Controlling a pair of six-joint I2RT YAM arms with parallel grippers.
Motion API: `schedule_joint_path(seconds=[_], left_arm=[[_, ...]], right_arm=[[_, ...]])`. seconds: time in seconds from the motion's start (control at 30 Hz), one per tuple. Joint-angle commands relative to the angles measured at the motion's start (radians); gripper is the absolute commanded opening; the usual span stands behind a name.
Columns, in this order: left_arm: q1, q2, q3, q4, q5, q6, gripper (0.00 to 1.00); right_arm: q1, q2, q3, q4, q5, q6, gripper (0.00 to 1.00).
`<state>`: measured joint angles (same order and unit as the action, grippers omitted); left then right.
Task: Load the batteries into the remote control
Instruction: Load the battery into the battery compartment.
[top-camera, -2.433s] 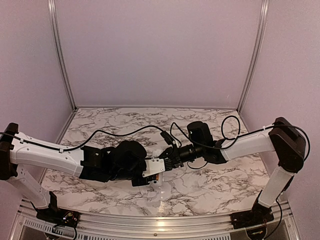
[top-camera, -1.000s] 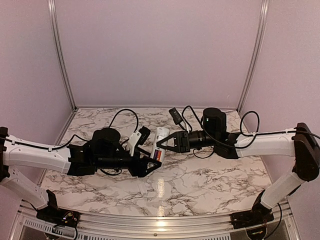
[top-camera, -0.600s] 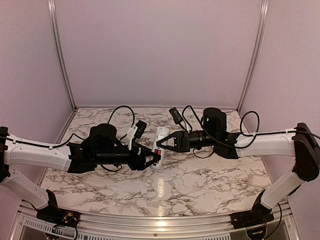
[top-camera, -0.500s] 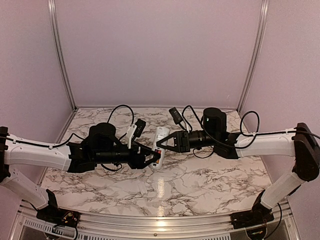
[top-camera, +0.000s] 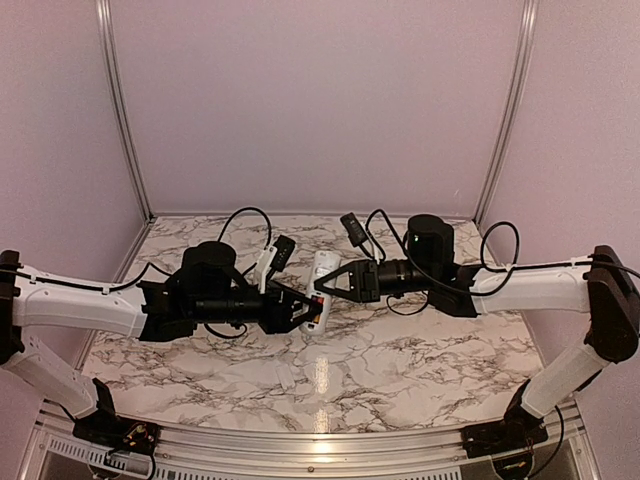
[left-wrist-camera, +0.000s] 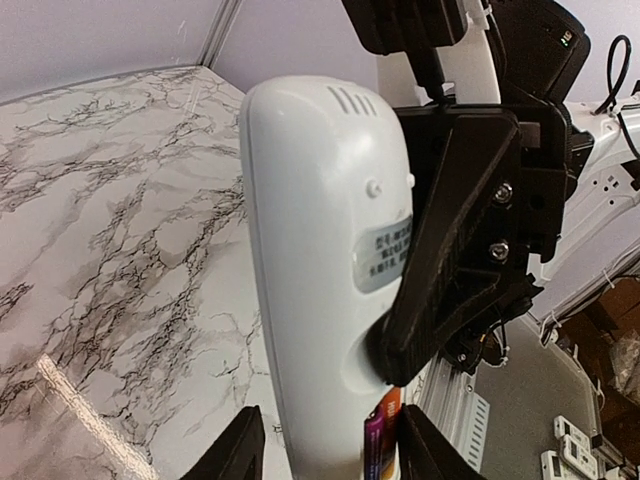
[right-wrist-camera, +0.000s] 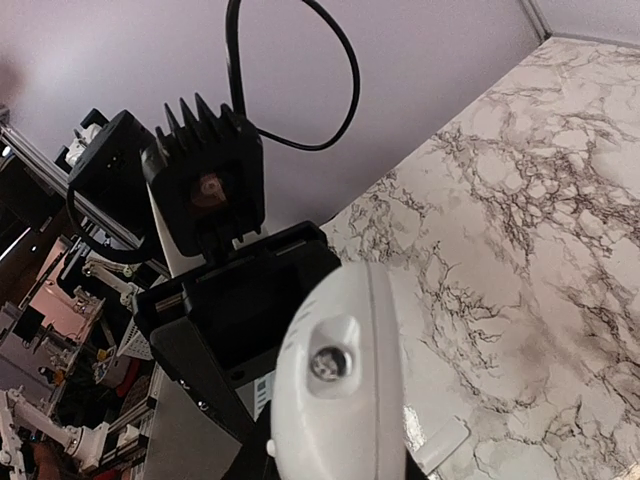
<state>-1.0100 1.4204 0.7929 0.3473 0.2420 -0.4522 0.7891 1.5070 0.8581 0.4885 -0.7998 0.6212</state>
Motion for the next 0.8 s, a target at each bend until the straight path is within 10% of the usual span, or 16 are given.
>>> schedule_joint_path(seconds=[0.0,0.3,0.57,0.77], left_arm=[[0.022,0.011,0.016,-0.124,-0.068,0.057,0.51],[0.021,0.013,-0.005,-0.127,-0.044,0.067,0.46],[-0.015,-0.061,0.018,-0.158,-0.231,0.140,0.91],[-0.071,0.009,0.108,-0.259,-0.358,0.155,0.99]], right_arm=[[0.000,-0.026,0.010,0.049,-0.035,0.034,0.00],[-0.020,-0.027,-0.024,0.110,-0.041,0.081,0.00],[-0.030,-0.022,-0.041,-0.021,0.122,0.078,0.00],[-0.026,-0.009,-0.078,0.010,0.192,0.148,0.00]])
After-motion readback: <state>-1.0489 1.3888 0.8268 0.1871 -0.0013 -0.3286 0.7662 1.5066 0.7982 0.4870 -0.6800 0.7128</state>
